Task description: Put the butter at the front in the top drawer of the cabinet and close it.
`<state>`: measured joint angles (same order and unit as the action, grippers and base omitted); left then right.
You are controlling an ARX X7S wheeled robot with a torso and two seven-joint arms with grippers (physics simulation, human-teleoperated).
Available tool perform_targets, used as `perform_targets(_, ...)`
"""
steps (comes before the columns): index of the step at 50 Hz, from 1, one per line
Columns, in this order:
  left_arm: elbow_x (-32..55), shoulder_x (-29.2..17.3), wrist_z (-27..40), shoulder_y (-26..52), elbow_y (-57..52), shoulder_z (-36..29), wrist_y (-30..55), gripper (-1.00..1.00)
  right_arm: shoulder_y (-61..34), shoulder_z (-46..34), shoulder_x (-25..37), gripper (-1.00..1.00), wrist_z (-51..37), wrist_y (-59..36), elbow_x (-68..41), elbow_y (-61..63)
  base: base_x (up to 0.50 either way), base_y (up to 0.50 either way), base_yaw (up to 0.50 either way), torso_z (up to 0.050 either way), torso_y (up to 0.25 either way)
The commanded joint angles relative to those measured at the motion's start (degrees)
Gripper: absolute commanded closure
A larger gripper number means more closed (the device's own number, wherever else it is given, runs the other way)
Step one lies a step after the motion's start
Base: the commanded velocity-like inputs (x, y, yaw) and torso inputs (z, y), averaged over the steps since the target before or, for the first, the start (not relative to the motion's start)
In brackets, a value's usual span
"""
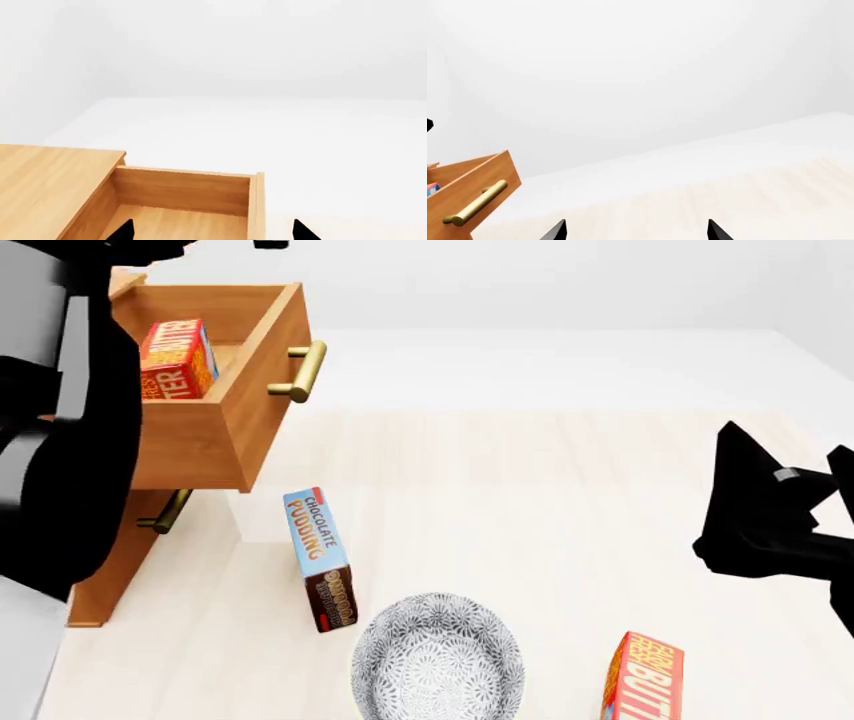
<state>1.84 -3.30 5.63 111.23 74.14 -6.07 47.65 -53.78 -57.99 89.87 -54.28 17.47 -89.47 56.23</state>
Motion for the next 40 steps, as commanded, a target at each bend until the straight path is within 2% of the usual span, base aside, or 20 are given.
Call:
perform_targets(1,12.21,3.00,-5.35,-1.88,-15.41,-10.48,9.42,-1.00,0.79,-0.40,0.09,-1.00,-0.18,1.20,0.90,0.14,0.00,0.00,0.00,0.000,0.000)
perform_targets(4,15.59,2.62,-4.26,-6.59,-29.21,-10.50,18.10,-1.00,1.00,-0.52,0.09,-1.00,-0.20,1.49,1.10,0.14,0.00,0.00,0.00,0.000,0.000)
perform_targets(10,21.73,2.74,-1.43,-11.83,-44.31,-9.76,29.18,-1.00,1.04,-0.40,0.10,-1.00,-0.45,1.44,1.15,0.23,0.00,0.00,0.00,0.000,0.000)
perform_targets(16,31.32,2.97,4.99,-15.80,-57.84,-6.42,42.04,-1.00,1.56,-0.76,0.10,-1.00,-0.51,2.04,1.71,0.20,0.00,0.00,0.00,0.000,0.000)
perform_targets(19,55.86,-0.70,23.57,-16.03,-58.64,-8.16,42.29,-1.00,1.81,-0.93,0.10,-1.00,-0.58,2.28,2.01,0.16,0.00,0.00,0.00,0.000,0.000)
perform_targets(21,68.85,-2.18,34.08,-16.59,-59.28,-8.86,42.24,-1.00,2.12,-1.19,0.10,-1.00,-0.49,2.71,2.40,0.11,0.00,0.00,0.00,0.000,0.000)
perform_targets(24,82.64,-3.39,44.95,-18.26,-60.91,-10.08,42.05,-1.00,2.68,-1.67,0.09,-1.00,-0.15,3.49,3.06,0.00,0.00,0.00,0.00,0.000,0.000)
perform_targets(27,91.20,-3.75,52.42,-19.97,-61.96,-10.69,41.57,-1.00,3.00,-1.91,0.10,-1.00,-0.05,3.94,3.46,-0.05,0.00,0.00,0.00,0.000,0.000)
perform_targets(31,96.93,-3.96,57.00,-22.22,-63.53,-11.84,40.31,-1.00,3.54,-2.35,0.10,-1.00,0.08,4.64,4.10,-0.24,0.00,0.00,0.00,0.000,0.000)
perform_targets(40,97.44,-4.87,56.98,-26.02,-65.49,-15.22,38.91,-1.00,3.97,-2.55,0.10,-1.00,0.16,5.15,4.49,-0.44,0.00,0.00,0.00,0.000,0.000)
